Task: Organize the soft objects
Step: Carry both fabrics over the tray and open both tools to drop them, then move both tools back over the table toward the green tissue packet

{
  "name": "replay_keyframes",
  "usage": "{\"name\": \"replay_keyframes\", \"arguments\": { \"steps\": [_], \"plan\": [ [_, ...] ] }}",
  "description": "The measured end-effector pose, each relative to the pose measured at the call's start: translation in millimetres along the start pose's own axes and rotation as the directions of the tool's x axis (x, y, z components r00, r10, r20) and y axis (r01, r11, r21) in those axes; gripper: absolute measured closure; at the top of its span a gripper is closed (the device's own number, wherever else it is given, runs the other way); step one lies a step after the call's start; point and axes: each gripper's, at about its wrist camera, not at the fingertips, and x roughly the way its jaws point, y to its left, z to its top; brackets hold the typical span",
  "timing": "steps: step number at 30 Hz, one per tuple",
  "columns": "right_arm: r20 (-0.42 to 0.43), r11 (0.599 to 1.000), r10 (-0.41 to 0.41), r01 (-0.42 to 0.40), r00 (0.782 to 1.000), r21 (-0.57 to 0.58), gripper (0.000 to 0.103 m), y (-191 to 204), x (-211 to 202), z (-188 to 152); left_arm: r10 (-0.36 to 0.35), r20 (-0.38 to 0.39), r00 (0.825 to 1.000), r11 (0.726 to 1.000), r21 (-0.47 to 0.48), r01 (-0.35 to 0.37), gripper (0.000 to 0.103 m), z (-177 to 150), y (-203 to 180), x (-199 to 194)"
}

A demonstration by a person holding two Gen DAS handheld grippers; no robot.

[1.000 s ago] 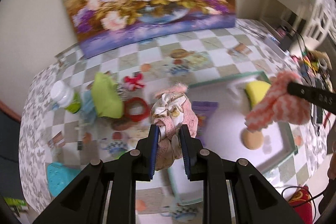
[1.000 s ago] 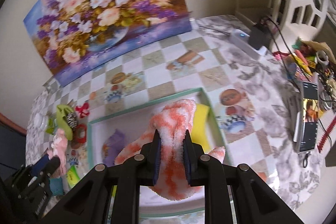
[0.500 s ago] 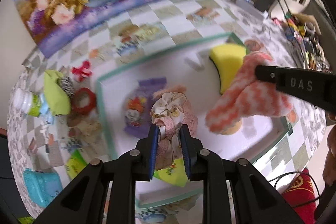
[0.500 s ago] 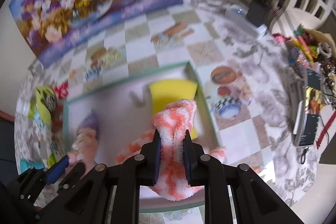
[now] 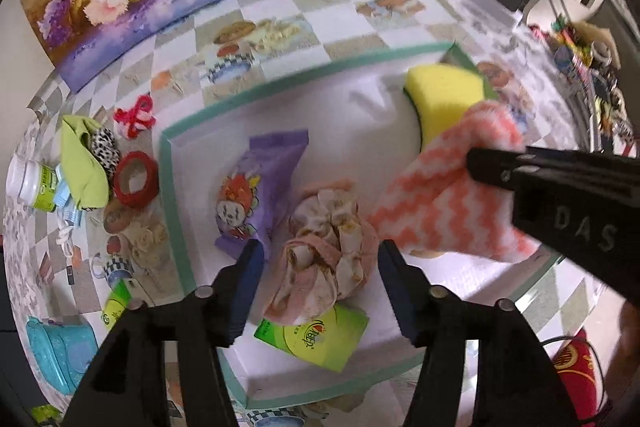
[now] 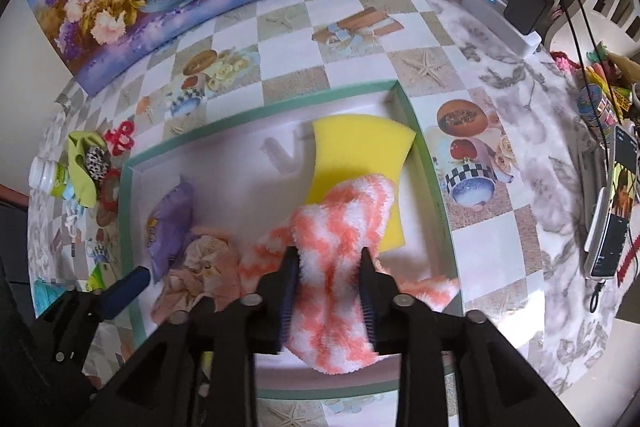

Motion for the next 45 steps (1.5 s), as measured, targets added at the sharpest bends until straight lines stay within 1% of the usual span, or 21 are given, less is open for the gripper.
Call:
{"name": "replay_keyframes", "arguments": {
  "steps": [2,3,5,6,7,10,12,13,16,17,20,21,22,23,24,26,31,36,39,41,45],
  "plan": [
    [0.022,1.0,0.002,-0.002,1.0,0.002,0.054,1.5,-7.4,0.9,-0.004,0.016,1.0,1.0,-0.008,0.004,0.04,0.9,2.6,-7.8],
    [0.031,1.0,0.001,-0.001,1.0,0.001,0.054,2.3,-10.6,1.3,-0.005,0.026,1.0,1.0,-0.015,0.005,0.038,1.2,5.1,-12.5],
    [0.051,1.0,-0.004,0.004,0.999,-0.003,0.052,4.5,-17.5,2.1,-0.007,0.04,0.999,0.999,-0.032,0.008,0.033,2.8,11.5,-18.6],
    [0.057,1.0,-0.006,0.007,0.998,-0.004,0.049,5.3,-19.9,2.3,-0.006,0.048,0.999,0.999,-0.043,0.008,0.031,3.4,15.4,-21.7],
    [0.066,1.0,-0.009,0.01,0.998,-0.006,0.047,6.7,-23.0,2.5,-0.003,0.056,0.998,0.998,-0.059,0.006,0.027,3.7,20.5,-24.9],
    [0.08,1.0,-0.015,0.016,0.997,-0.016,0.04,11.7,-26.7,2.6,0.017,0.072,0.997,0.992,-0.129,-0.007,0.02,4.6,41.5,-32.5],
    [0.08,0.999,-0.018,0.02,0.997,-0.027,0.033,16.2,-25.6,2.3,0.039,0.077,0.996,0.983,-0.181,-0.024,0.017,4.7,58.2,-36.5],
    [0.076,0.999,-0.02,0.023,0.997,-0.037,0.032,19.6,-24.2,1.4,0.057,0.077,0.995,0.976,-0.215,-0.039,0.012,4.3,69.6,-38.0],
    [0.068,0.998,-0.025,0.03,0.997,-0.064,0.026,27.2,-19.4,-0.1,0.093,0.071,0.993,0.958,-0.28,-0.07,0.011,0.4,93.0,-40.8],
    [0.065,0.997,-0.029,0.034,0.997,-0.072,0.022,29.7,-17.9,-0.9,0.104,0.065,0.992,0.949,-0.304,-0.08,0.011,-1.3,102.4,-40.9],
    [0.072,0.995,-0.039,0.045,0.997,-0.094,0.016,36.1,-16.2,-2.1,0.111,0.056,0.992,0.926,-0.367,-0.083,0.01,-6.1,125.5,-40.2],
    [0.078,0.994,-0.042,0.05,0.996,-0.098,0.012,38.6,-16.3,-2.4,0.11,0.053,0.993,0.917,-0.391,-0.081,0.008,-8.3,133.9,-40.0],
    [0.083,0.994,-0.044,0.052,0.996,-0.101,0.009,40.6,-16.5,-2.5,0.11,0.052,0.993,0.91,-0.406,-0.08,0.004,-10.5,139.4,-40.6],
    [0.087,0.993,-0.046,0.054,0.995,-0.102,0.002,42.5,-16.8,-2.8,0.111,0.05,0.993,0.9,-0.428,-0.079,0.003,-13.2,147.6,-40.7],
    [0.093,0.993,-0.046,0.055,0.995,-0.102,0.0,45.0,-17.5,-3.1,0.113,0.047,0.992,0.892,-0.444,-0.081,0.003,-15.4,154.0,-40.8],
    [0.095,0.993,-0.036,0.046,0.995,-0.105,0.0,50.5,-18.1,-3.4,0.119,0.042,0.992,0.87,-0.486,-0.084,0.003,-21.5,170.2,-40.9],
    [0.095,0.991,0.003,0.009,0.995,-0.13,0.0,67.9,-19.6,-5.3,0.132,0.027,0.991,0.827,-0.554,-0.095,0.003,-35.0,201.7,-40.8],
    [0.095,0.985,0.013,0.003,0.995,-0.17,0.0,90.7,-20.2,-9.0,0.139,0.004,0.99,0.798,-0.593,-0.11,0.003,-45.9,226.2,-40.1],
    [0.085,0.98,0.05,-0.033,0.995,-0.198,0.0,108.9,-19.9,-13.4,0.138,0.0,0.99,0.784,-0.611,-0.109,0.003,-52.8,238.7,-40.7],
    [0.078,0.976,0.066,-0.049,0.995,-0.212,0.0,118.5,-18.5,-16.0,0.143,-0.001,0.99,0.781,-0.615,-0.113,0.003,-56.2,245.0,-42.0],
    [0.059,0.969,0.081,-0.065,0.995,-0.238,0.0,139.2,-13.6,-21.5,0.168,-0.026,0.985,0.785,-0.601,-0.15,0.003,-61.8,254.7,-41.6]
  ]
}}
